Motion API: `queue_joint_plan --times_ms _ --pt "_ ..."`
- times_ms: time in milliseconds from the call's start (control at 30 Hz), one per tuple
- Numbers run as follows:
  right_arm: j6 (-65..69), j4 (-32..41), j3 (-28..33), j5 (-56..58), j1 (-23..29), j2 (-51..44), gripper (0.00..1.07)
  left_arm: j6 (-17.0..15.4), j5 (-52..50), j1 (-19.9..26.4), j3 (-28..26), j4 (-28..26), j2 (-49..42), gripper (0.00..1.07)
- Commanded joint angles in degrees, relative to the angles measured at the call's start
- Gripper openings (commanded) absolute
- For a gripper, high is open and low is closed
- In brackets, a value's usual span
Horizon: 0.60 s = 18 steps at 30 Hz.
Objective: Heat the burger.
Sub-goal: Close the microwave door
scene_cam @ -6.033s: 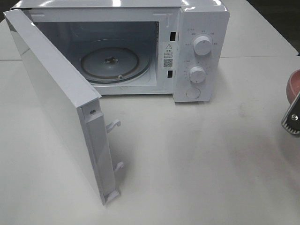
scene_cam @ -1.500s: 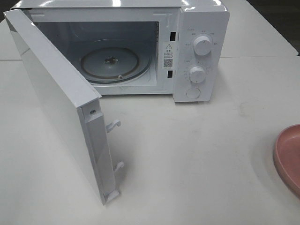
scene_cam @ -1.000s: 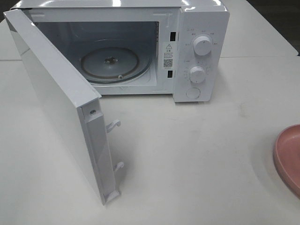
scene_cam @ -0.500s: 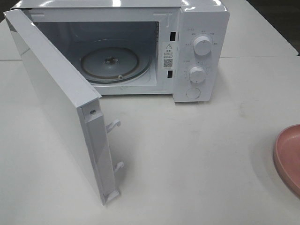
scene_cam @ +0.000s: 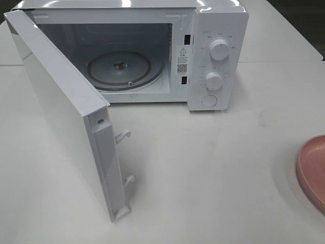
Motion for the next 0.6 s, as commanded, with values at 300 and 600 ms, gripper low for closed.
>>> queue_joint_plan --times_ms 300,600 --pt "-0.7 0.2 0.2 -0.5 -0.3 -1.5 0.76 0.0 -0.6 0.2 0.1 -0.1 -1.3 1.0" --pt "-0.7 0.2 0.2 -0.5 -0.3 -1.5 0.75 0.0 -0.6 0.2 0.1 -0.1 -1.3 1.0"
